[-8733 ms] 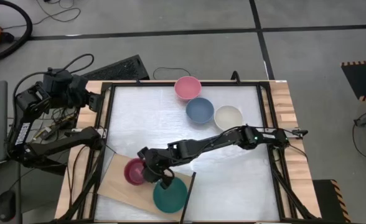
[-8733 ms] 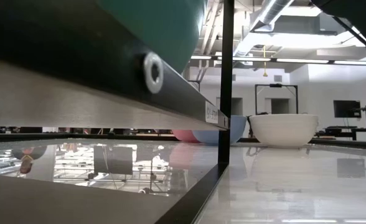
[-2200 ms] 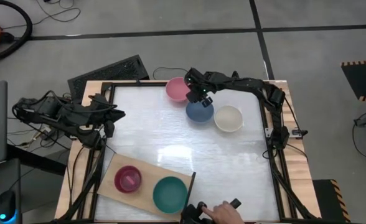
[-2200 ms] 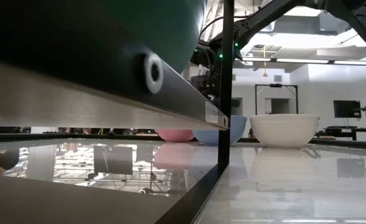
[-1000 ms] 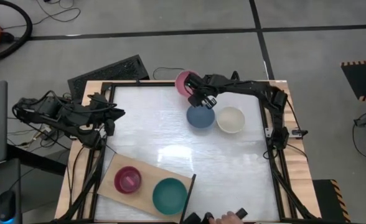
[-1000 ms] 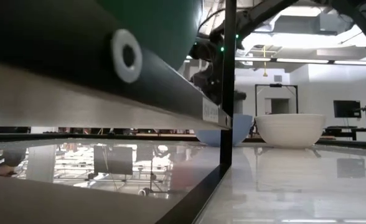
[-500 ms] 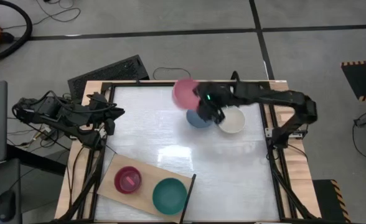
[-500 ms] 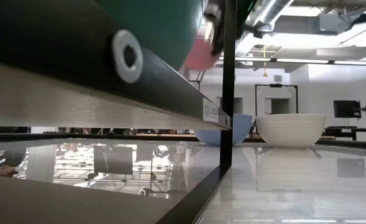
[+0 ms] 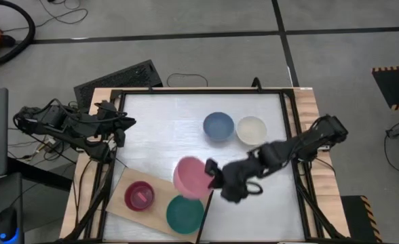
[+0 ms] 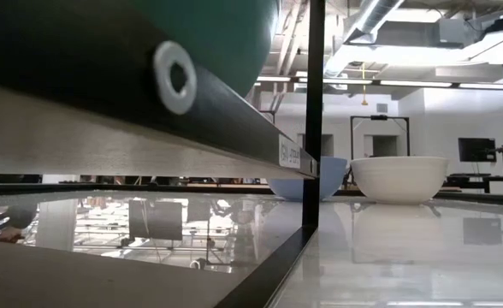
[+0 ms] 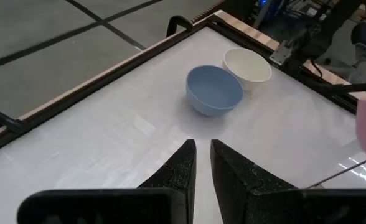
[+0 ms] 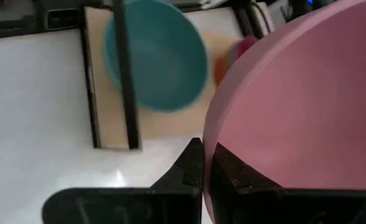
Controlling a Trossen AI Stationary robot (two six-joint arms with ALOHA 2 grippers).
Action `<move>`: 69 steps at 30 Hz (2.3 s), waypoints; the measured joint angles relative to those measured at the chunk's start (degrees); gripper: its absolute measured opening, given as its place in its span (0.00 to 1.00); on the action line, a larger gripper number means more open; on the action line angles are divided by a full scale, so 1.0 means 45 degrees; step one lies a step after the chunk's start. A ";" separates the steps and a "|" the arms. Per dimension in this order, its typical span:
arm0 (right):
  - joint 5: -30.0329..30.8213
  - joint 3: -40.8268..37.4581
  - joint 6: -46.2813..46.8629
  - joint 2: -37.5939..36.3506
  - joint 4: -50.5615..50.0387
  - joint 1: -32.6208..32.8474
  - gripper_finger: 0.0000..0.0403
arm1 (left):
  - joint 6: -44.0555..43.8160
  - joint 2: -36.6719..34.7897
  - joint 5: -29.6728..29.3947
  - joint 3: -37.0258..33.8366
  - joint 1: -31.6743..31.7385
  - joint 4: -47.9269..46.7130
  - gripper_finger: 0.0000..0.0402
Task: Place and stack bowls onto a shelf
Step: Put the light pink bowl on top of the dark green bowl on the shelf
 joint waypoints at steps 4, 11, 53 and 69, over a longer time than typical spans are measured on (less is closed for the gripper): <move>0.0213 0.0395 0.0109 0.1037 0.0635 0.0831 0.07 | -0.0204 0.0002 0.0008 0.0000 0.0000 0.0011 0.09; 0.1107 0.2382 0.0043 0.2802 0.0578 0.1368 0.07 | -0.0768 0.0002 0.0094 0.0000 0.0000 0.0050 0.09; 0.3070 0.6982 -1.4125 0.6169 -0.4703 0.0496 0.07 | -0.0525 0.0000 0.0082 0.0000 0.0000 -0.0001 0.09; 0.2152 0.6855 -1.4555 0.6174 -0.4976 0.0499 0.07 | -0.0520 -0.0001 0.0005 0.0000 0.0000 -0.0589 0.09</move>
